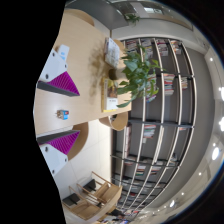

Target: Unplug charger

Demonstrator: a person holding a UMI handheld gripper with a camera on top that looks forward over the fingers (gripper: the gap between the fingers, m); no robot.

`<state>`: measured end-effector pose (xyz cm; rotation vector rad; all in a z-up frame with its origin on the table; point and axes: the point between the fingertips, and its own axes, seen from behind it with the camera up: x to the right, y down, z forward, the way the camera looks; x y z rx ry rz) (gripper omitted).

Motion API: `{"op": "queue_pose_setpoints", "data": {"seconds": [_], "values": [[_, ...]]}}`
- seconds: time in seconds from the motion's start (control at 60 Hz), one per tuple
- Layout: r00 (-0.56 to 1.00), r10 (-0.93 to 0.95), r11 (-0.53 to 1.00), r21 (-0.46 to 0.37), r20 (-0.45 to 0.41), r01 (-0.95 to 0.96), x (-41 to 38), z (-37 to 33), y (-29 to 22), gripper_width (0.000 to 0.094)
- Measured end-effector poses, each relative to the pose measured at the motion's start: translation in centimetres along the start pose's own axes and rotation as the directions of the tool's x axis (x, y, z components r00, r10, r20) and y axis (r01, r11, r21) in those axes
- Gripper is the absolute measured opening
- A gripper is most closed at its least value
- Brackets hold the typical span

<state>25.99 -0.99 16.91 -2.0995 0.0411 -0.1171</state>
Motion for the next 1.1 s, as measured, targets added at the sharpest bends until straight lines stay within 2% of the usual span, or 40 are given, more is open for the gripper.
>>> {"op": "queue_pose_setpoints", "data": {"seconds": [0.117,0.217,0.317,0.683,0.833,1.1], "values": [[1.0,0.004,0.995,0.098,0.011,-0.005,-2.6,-6.1,-3.6,0.0657],[0.999,0.004,0.992,0.124,0.032,-0.008,-4.7,-11.0,-3.5,0.0667],[0.999,-0.003,0.994,0.112,0.045,-0.002,-7.1,-14.4,-0.6,0.0663],[0.992,-0.016,0.999,-0.033,0.122,0.02,-13.4,-22.2,10.0,0.0665],[0.985,-0.035,0.998,-0.052,0.166,0.045,-15.4,-23.5,11.7,0.0669],[0.982,-0.041,0.998,-0.037,0.187,0.049,-16.3,-24.5,11.2,0.0666]]}}
